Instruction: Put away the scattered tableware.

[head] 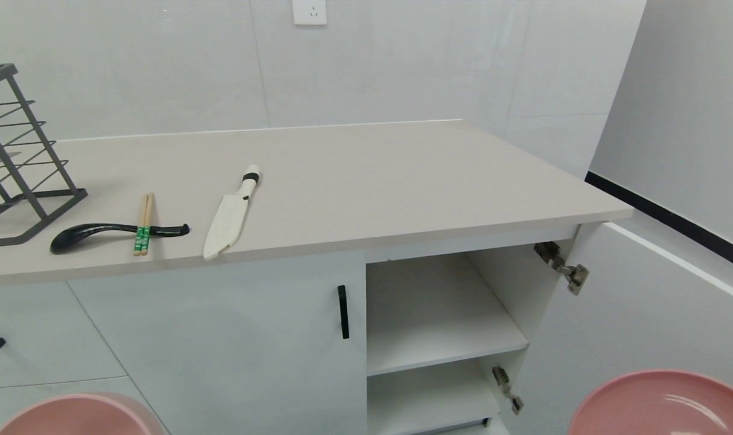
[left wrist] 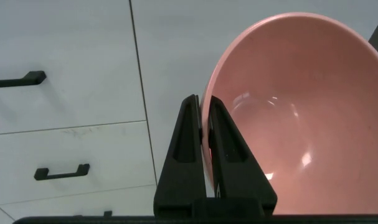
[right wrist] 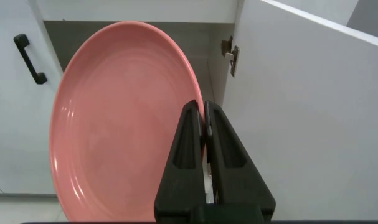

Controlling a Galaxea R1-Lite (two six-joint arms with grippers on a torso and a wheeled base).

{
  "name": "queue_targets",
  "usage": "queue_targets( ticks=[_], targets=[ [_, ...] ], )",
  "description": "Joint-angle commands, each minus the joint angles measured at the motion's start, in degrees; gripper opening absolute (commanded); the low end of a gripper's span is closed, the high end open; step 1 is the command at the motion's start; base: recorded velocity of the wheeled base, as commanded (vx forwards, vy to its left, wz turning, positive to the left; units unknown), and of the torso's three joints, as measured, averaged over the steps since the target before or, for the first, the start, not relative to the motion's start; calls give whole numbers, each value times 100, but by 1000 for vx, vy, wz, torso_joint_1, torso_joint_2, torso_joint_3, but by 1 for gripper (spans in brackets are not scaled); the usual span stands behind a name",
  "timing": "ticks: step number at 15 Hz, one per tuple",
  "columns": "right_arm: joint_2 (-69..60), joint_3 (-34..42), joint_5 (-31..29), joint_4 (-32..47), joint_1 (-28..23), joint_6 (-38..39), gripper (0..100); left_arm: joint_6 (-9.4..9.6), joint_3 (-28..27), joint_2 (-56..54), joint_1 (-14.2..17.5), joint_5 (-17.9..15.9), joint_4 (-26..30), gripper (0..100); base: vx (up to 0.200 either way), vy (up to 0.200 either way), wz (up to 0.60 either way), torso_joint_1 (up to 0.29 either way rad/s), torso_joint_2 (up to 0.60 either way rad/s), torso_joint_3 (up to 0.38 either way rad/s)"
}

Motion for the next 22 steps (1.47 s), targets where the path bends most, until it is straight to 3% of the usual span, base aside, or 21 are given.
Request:
queue_targets(
  ticks=[1, 6, 9, 16, 18, 20, 22],
  targets=[
    [9, 0, 2, 1, 2, 5, 0, -2, 0, 9, 1, 0, -1, 0, 0, 0, 0, 0, 0, 0],
    [9, 0, 2, 1, 2, 5, 0, -37, 0, 9, 1, 9, -1, 0, 0, 0, 0, 0, 0, 0],
    [9, 0, 2, 1, 2, 13, 0, -37, 0, 9, 1, 9, -1, 0, 200, 0, 0, -4, 1, 4],
    [9, 0, 55, 10, 11, -13, 0, -46, 0, 9, 1, 9, -1, 0, 0, 0, 0, 0, 0, 0],
    [203, -18, 239, 115, 169, -408, 0, 59, 0, 9, 1, -9, 8, 0, 0, 0, 0, 0, 0, 0],
    [581, -70, 907, 203, 495, -470, 0, 86, 0, 9, 1, -18, 8, 0, 0, 0, 0, 0, 0, 0],
    [1064, -132, 1039, 388, 442, -444, 0, 95, 0, 9, 1, -26, 8, 0, 0, 0, 0, 0, 0, 0]
  ],
)
